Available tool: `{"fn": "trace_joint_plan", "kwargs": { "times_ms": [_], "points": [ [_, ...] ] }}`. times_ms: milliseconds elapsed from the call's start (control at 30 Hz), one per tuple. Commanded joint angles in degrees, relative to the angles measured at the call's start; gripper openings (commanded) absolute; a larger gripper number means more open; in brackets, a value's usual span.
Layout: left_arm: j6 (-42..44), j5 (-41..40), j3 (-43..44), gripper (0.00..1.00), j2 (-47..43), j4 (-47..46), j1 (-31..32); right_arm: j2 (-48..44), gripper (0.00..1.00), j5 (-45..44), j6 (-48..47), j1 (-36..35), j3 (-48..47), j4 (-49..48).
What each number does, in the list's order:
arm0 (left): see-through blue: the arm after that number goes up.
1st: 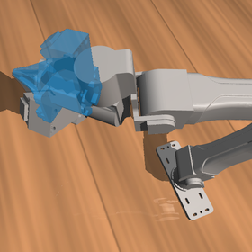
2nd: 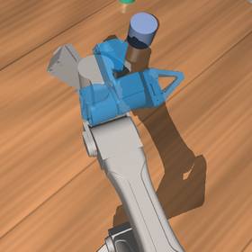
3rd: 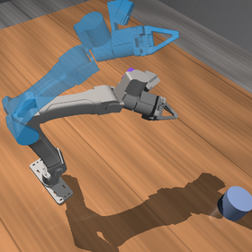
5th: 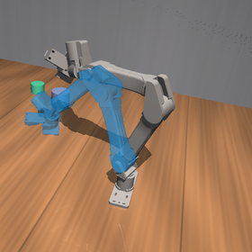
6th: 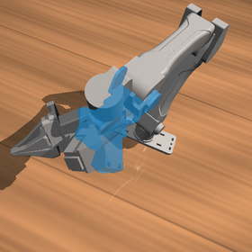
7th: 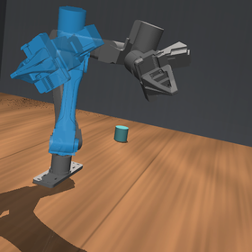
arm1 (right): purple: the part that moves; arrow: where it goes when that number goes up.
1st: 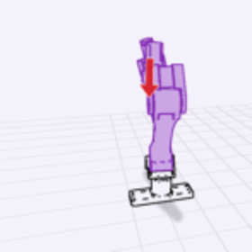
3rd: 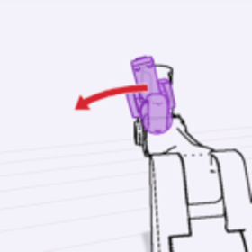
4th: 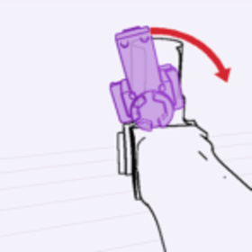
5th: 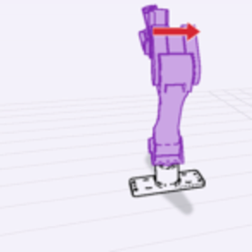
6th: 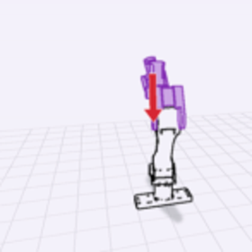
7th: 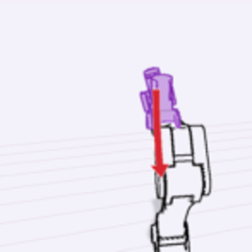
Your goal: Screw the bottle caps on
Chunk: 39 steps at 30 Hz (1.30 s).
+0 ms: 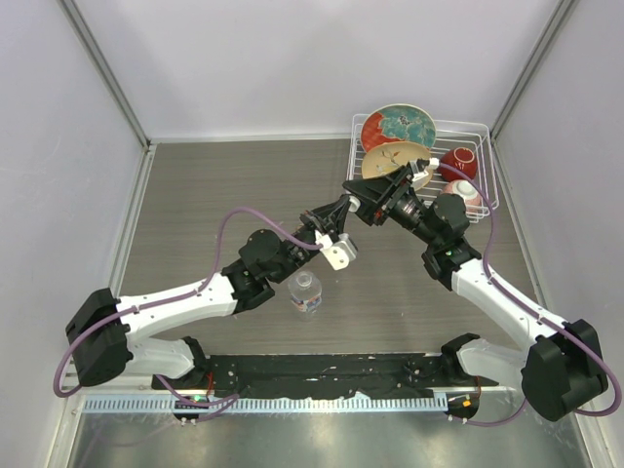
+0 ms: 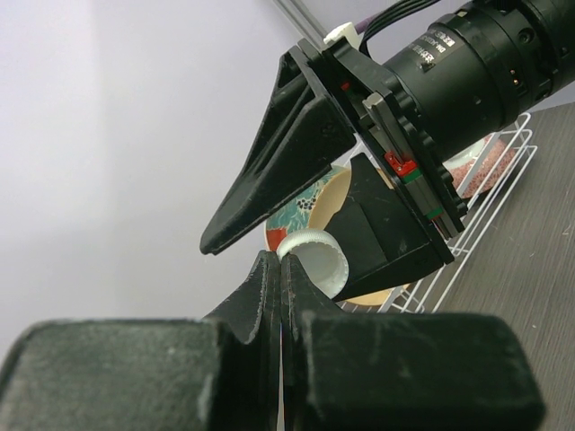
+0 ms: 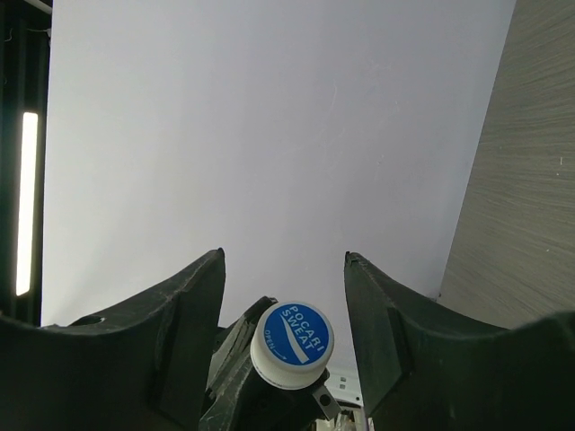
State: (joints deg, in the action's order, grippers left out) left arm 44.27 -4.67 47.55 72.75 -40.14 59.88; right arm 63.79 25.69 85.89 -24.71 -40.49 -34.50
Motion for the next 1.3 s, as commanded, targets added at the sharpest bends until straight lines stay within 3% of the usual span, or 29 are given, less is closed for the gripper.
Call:
{"fn": "trace_joint_plan", "kwargs": {
  "times_ms": [0,233,767,1000,1267],
  "points": [
    [1.43,0.62,2.20,0.00,-2.00,-4.16,0.24,0.19,0.60,0.94,-0.37,-0.43,0.06,-1.62],
    [1.96,0.36,0.97,0.00,-1.82,-3.89,0.24,-0.60,0.52,1.03,0.77,-0.51,-0.20,-2.59],
    [6.70,0.01,0.88,0.00,-0.86,-4.33,-0.73,-2.44,0.43,1.90,3.06,-0.78,1.29,-2.76],
    [7.23,-1.75,1.49,0.00,-0.68,-3.10,-1.25,-3.32,0.26,1.03,2.71,-0.87,1.46,-1.45],
    [6.97,-3.15,0.88,0.02,-1.64,-1.96,-1.69,-5.25,0.14,0.15,0.25,-0.87,1.47,2.77]
  ]
}}
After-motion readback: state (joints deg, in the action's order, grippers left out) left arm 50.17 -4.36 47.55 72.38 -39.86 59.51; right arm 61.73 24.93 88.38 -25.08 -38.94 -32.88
